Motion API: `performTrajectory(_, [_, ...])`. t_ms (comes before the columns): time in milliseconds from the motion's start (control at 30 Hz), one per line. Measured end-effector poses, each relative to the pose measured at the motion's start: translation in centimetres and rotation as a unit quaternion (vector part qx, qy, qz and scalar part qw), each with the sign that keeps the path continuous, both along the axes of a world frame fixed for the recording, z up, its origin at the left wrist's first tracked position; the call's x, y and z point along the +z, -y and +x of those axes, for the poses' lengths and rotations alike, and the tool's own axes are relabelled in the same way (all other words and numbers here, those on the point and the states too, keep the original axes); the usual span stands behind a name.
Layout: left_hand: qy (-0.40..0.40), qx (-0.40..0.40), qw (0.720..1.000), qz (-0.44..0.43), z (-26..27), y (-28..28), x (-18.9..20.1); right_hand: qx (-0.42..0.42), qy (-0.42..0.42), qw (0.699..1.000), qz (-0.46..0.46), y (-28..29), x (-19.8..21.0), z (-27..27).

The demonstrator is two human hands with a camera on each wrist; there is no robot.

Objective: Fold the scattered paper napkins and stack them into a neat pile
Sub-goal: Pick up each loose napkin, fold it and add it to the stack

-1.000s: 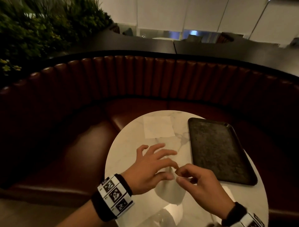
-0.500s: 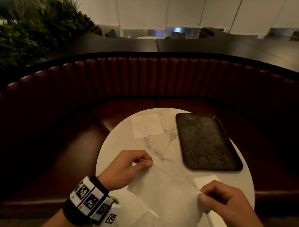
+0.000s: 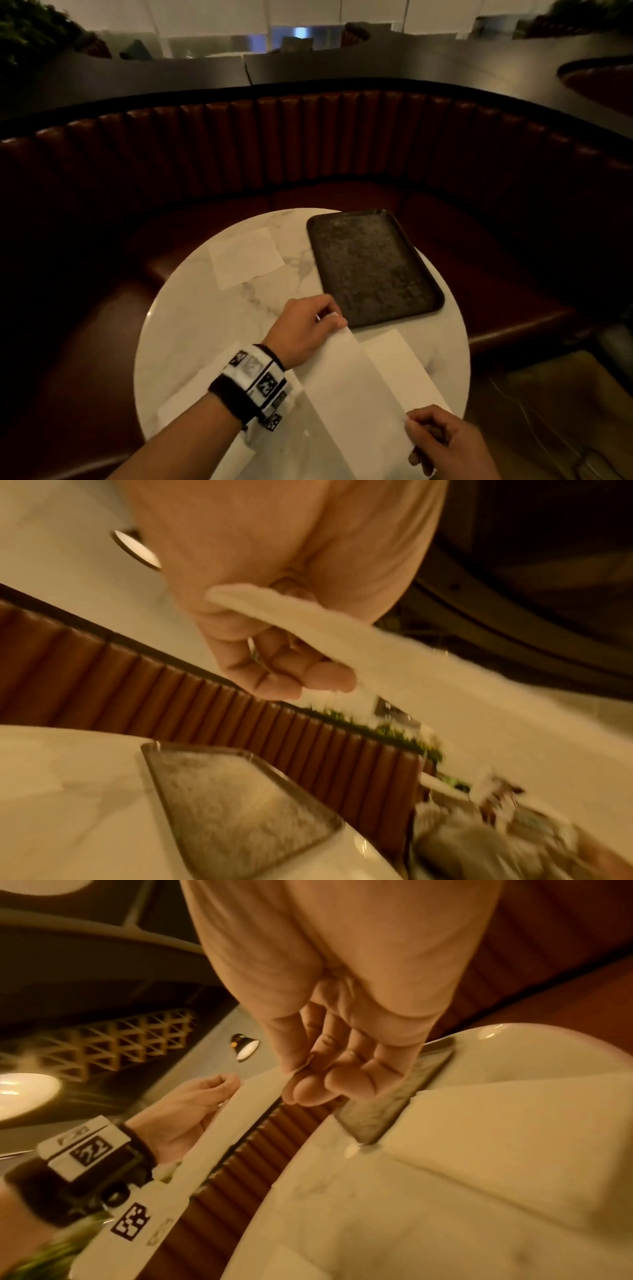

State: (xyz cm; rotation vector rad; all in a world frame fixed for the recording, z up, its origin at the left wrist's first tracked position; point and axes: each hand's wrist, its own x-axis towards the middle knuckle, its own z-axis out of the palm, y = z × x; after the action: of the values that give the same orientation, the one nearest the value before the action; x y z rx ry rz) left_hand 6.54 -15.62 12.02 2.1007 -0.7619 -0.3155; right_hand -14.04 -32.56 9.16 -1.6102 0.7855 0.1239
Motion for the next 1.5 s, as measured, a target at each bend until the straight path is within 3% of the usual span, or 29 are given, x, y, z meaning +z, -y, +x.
performTrajectory(167, [-0.005,-0.088,0.991,0.099,1.1,8.8,-6.7,-0.055,-0.044,0.993,-0.098,3.8,-4.8,-2.0])
performTrajectory(400, [0.061,-0.102,0.958,0.262,1.7,15.5,-14.2,0.025,-0.129,0.966,-0.223,8.3,-10.3,-1.4])
performTrajectory(567, [0.077,-0.111,0.949,0.286,2.2,17.2,-16.7,0.085,-0.153,0.955,-0.239,9.5,-12.6,-0.3])
performTrajectory(833, [0.064,-0.130,0.948,0.284,2.8,17.5,-17.7,0.058,-0.140,0.958,-0.243,9.7,-13.7,-0.5])
performTrajectory(1267, [0.146,-0.142,0.920,0.334,2.5,17.9,-17.9,0.060,-0.140,0.940,-0.306,9.1,-14.6,0.4])
performTrajectory(1500, [0.101,-0.054,0.966,0.233,2.3,13.5,-16.9,0.035,-0.128,0.934,-0.333,8.8,-14.1,0.2])
